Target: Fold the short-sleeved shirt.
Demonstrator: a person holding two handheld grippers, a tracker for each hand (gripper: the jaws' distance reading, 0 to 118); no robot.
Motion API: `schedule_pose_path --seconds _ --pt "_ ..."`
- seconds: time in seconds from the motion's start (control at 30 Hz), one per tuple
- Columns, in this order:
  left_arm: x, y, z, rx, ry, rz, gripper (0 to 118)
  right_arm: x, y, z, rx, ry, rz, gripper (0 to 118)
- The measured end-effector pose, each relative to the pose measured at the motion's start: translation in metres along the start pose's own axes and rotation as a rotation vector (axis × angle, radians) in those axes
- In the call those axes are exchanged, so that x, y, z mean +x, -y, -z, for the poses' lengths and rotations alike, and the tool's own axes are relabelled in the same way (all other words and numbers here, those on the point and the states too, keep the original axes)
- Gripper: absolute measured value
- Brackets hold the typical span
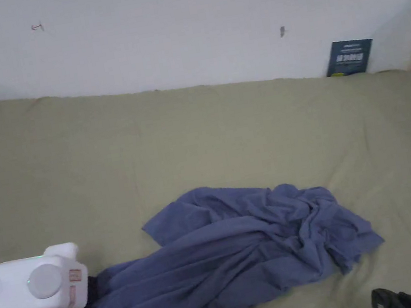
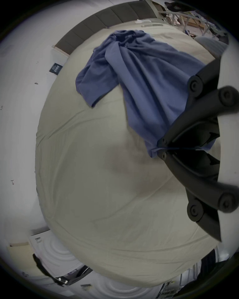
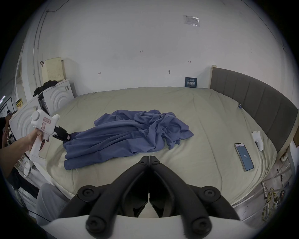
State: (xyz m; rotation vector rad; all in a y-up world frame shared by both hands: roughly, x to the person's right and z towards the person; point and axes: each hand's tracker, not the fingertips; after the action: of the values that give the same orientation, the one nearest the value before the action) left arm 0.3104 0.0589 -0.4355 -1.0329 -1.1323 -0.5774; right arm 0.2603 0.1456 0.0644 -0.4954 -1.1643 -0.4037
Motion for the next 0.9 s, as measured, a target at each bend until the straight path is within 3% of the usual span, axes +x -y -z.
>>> schedule_pose_path --seconds 0.17,0.37,0.6,0.63,0.67,0.7,0.73,0.83,0.9 --pt "0.010 0.008 -0.004 -0.003 0.001 0.010 0 0.036 -0.033 0.045 -0.041 0.050 -0.033 1" --pt "0.011 0.009 -0.006 0.003 -0.001 0.025 0 0.080 -0.099 0.148 -0.124 0.056 -0.023 1" --pt "-0.005 0.004 0.005 0.034 0.005 0.027 0 0.107 -0.154 0.264 -0.270 0.076 -0.082 1" --pt "-0.006 0.003 0.005 0.034 0.010 0.025 0 0.110 -0.156 0.275 -0.284 0.067 -0.084 9" --pt "-0.007 0.002 0.006 0.033 0.013 0.024 0 0.111 -0.158 0.286 -0.313 0.066 -0.088 40" --pt "-0.008 0.002 0.007 0.031 0.020 0.020 0 0.111 -0.160 0.297 -0.354 0.080 -0.096 101" --pt "-0.002 0.005 0.005 0.032 0.021 0.021 0 0.111 -0.159 0.307 -0.386 0.079 -0.085 118" --pt "-0.001 0.004 0.006 0.037 0.017 0.028 0 0.110 -0.150 0.321 -0.451 0.021 -0.113 117" --pt "-0.005 0.002 0.011 0.038 0.018 0.032 0 0.106 -0.143 0.341 -0.485 0.078 -0.152 117"
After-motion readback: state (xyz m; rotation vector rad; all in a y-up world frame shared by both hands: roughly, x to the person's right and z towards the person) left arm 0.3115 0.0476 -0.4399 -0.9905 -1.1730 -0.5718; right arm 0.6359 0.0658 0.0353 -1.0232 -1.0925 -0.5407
